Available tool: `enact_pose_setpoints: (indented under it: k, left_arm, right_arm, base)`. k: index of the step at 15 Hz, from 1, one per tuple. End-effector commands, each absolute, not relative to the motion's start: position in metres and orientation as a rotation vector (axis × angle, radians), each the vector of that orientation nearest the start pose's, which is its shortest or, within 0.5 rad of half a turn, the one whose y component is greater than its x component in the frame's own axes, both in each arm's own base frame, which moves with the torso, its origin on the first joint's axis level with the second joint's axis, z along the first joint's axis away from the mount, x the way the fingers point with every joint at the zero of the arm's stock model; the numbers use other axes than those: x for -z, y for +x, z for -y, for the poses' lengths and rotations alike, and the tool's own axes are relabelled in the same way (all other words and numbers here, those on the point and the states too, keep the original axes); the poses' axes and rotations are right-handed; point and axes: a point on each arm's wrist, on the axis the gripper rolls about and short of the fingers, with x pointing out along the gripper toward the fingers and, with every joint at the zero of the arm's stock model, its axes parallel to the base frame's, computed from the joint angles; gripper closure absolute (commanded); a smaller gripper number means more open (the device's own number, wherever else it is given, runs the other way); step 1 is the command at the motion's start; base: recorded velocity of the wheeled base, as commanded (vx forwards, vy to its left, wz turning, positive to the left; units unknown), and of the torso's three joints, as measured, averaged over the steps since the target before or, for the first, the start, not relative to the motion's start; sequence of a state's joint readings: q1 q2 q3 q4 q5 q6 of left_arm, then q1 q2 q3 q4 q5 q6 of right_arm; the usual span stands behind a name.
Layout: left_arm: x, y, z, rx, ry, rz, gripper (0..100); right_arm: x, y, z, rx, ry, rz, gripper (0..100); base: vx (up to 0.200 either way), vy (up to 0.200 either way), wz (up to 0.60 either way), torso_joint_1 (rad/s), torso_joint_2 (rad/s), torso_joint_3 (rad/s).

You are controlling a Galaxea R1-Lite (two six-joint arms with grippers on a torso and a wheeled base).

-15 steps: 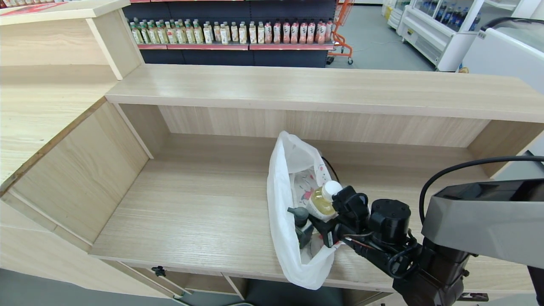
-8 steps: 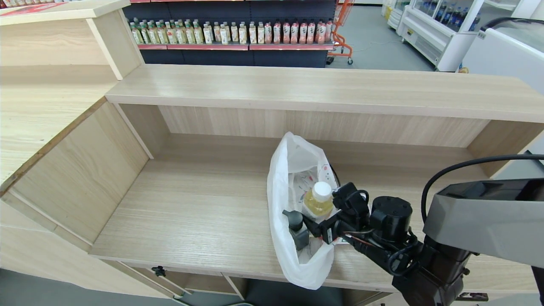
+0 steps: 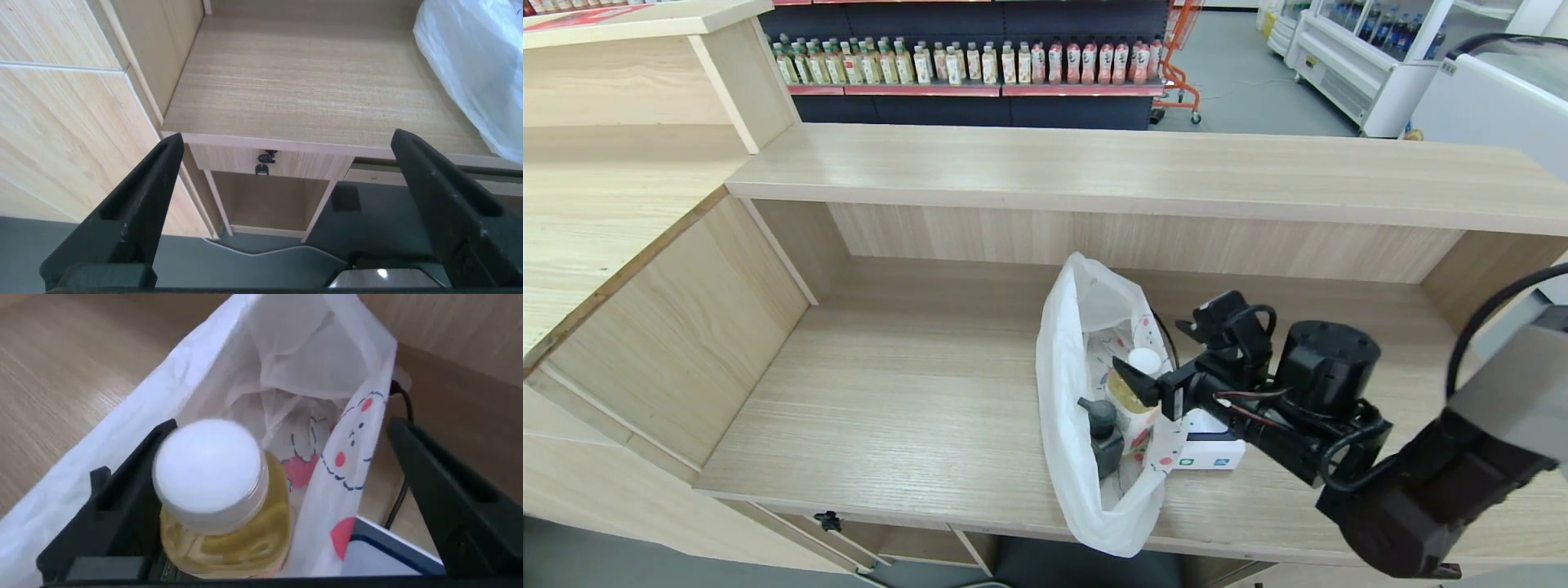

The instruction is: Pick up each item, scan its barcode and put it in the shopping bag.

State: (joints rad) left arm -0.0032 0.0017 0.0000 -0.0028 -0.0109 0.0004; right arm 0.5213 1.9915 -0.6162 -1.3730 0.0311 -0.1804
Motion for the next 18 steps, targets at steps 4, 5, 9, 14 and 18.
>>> enact_pose_setpoints:
  k: [4, 5, 9, 14, 18]
  left_arm:
    - [-0.076, -0.023, 0.000, 0.014, 0.000, 0.002, 0]
    - [-0.076, -0.023, 0.000, 0.014, 0.000, 0.002, 0]
    - [-0.076, -0.023, 0.000, 0.014, 0.000, 0.002, 0]
    - [-0.076, -0.023, 0.000, 0.014, 0.000, 0.002, 0]
    - [-0.076, -0.023, 0.000, 0.014, 0.000, 0.002, 0]
  right_arm:
    - [-0.219, 0.230, -0.108, -0.456, -0.162, 0.087, 0]
    - [-0.232, 0.201, -0.088, -0.422, -0.177, 0.003, 0]
    - [-0.228, 0.160, -0.060, -0.263, -0.194, -0.066, 0]
    - [-0.171, 0.103, -0.021, -0.105, -0.171, -0.161, 0]
    - [-0.132, 0.049, -0.008, -0.126, -0.155, -0.158, 0]
  base:
    - [0.000, 0.000, 0.00, 0.000, 0.00, 0.000]
    - [0.000, 0.000, 0.00, 0.000, 0.00, 0.000]
    - [0.000, 0.000, 0.00, 0.000, 0.00, 0.000]
    - [0.000, 0.000, 0.00, 0.000, 0.00, 0.000]
    - [0.000, 0.000, 0.00, 0.000, 0.00, 0.000]
